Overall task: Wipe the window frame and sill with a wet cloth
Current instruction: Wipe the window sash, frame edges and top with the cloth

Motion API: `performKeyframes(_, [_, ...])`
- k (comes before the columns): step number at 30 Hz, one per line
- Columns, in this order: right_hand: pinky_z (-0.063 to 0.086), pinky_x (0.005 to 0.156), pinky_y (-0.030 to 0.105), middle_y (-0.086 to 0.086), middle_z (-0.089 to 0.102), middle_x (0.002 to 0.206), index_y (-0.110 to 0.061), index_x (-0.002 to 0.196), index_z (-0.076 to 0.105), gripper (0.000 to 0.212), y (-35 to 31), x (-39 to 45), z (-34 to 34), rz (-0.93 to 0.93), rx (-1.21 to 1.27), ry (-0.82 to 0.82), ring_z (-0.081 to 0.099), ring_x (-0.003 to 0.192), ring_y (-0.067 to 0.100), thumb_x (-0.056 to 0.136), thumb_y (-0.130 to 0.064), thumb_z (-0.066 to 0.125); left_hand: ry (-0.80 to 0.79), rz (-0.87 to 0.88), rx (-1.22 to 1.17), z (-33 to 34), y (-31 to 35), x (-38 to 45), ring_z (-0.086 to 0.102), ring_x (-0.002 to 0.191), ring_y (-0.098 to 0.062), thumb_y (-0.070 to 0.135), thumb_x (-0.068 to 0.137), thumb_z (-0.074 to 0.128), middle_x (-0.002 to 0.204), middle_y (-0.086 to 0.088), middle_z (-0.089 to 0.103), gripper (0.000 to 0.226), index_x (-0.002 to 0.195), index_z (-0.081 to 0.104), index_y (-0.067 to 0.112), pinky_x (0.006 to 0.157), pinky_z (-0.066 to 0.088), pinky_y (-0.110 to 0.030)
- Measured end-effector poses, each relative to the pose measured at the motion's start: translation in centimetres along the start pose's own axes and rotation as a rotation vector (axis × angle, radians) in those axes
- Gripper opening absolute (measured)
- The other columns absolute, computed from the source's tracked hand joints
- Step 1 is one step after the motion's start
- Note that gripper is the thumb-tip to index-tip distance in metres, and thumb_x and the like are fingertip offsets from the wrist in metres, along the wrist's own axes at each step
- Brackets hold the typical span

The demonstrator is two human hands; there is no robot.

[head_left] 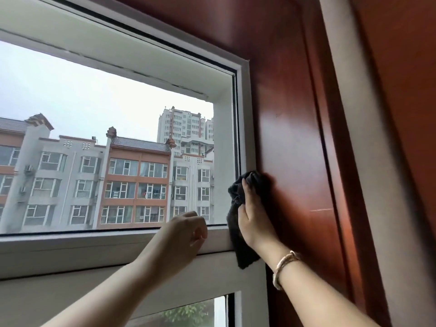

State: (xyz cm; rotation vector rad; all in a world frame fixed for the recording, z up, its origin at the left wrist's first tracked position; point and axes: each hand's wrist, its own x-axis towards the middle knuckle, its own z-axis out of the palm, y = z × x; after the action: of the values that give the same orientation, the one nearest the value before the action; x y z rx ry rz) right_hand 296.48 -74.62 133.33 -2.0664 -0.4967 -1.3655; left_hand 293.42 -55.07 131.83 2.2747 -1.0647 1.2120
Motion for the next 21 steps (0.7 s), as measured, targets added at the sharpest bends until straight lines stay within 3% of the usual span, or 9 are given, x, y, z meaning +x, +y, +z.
performKeyframes(5, [-0.001,0.114,0.014,-0.001,0.011,0.158,-0.011,0.15,0.018,0.057,0.3,-0.1,-0.2,-0.033,-0.009,-0.006,0.006,0.145,0.006,0.096,-0.003,0.033,0.005,-0.117,-0.037,-0.3,0.0,0.7,0.052,0.063,0.001,0.007,0.079,0.06,0.065,0.016,0.056,0.02,0.074,0.067,0.026,0.059,0.042,-0.011])
performKeyframes(10, [-0.003,0.111,0.007,-0.014,0.005,0.155,-0.017,0.151,0.015,0.059,1.7,-6.1,0.9,-0.031,0.012,-0.056,0.002,0.143,-0.004,0.096,-0.004,0.032,-0.024,-0.132,-0.066,-1.0,0.4,0.7,0.058,0.069,-0.008,0.01,0.079,0.061,0.068,0.009,0.062,0.012,0.075,0.071,0.016,0.068,0.048,-0.023])
performKeyframes(16, [-0.007,0.1,-0.004,-0.004,0.008,0.158,-0.013,0.15,0.017,0.057,0.0,-1.6,0.1,0.068,0.084,-0.027,0.003,0.137,-0.006,0.096,-0.001,0.032,-0.04,-0.145,-0.063,-1.1,0.4,1.0,0.059,0.071,-0.008,0.011,0.08,0.061,0.071,0.008,0.064,0.012,0.076,0.07,0.017,0.069,0.048,-0.023])
performKeyframes(21, [-0.005,0.102,-0.002,-0.006,0.011,0.157,-0.014,0.15,0.019,0.057,0.0,-1.1,0.1,0.047,0.111,0.002,0.005,0.136,-0.007,0.096,-0.003,0.032,-0.012,-0.161,-0.041,-0.7,0.5,0.9,0.057,0.065,-0.002,0.012,0.078,0.062,0.067,0.01,0.064,0.012,0.072,0.069,0.02,0.064,0.047,-0.017])
